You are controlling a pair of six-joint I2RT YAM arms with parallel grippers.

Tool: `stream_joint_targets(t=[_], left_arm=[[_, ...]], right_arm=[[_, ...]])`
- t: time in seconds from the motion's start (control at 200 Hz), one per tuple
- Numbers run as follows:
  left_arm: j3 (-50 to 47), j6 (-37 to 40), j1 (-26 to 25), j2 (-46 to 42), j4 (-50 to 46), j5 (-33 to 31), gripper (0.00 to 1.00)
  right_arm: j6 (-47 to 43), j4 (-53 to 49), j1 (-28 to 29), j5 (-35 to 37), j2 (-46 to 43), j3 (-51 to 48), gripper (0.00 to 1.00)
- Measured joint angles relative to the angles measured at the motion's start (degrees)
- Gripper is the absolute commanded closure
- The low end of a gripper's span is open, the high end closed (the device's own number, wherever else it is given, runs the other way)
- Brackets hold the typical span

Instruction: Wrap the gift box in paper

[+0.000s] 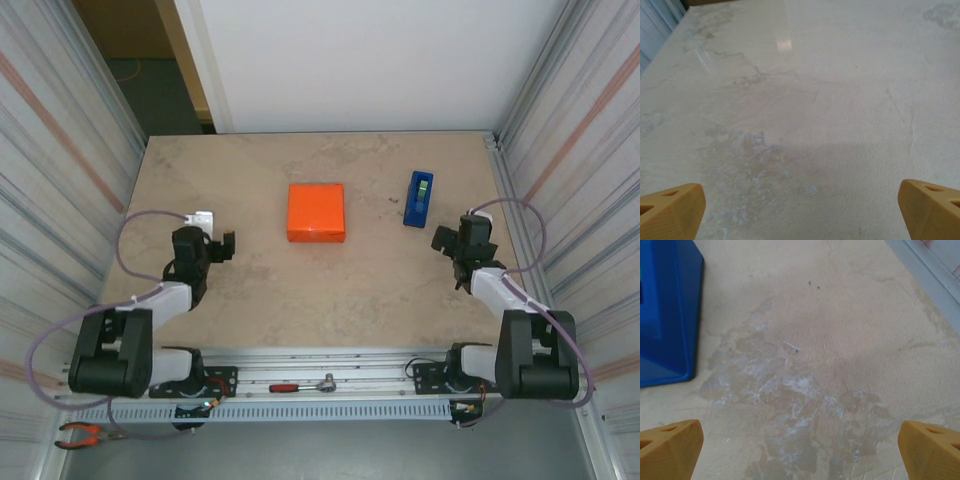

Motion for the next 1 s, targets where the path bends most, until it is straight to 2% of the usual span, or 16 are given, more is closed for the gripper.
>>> stream_joint_targets(t=[0.301,0.421,0.506,0.706,1.002], left_arm=[[-1.18,2.08,1.55,10.91,15.76,9.44,0.01],[-1.11,2.14,3.32,12.02,16.17,14.01,0.01],[-0.33,2.10,4.81,12.11,16.00,16.52,0.01],[1.86,1.40,6.43,12.50,14.99,19.32,0.01],[2.05,0.52,5.84,12.55,14.53,17.11,0.01]], right_arm=[[-3.28,20.31,-1.11,-5.55,7.52,-3.32,0.02],[-3.61,32.30,-2.10,-6.62,10.10,-7.17,0.02],[-4.33,41.40,-1.86,-6.62,15.02,-10.84,0.02],[-5.77,39.23,-0.76,-7.13,17.51,-7.23,0.02],[-6.69,40.04,0.63,-6.47,17.49,-5.18,0.02]])
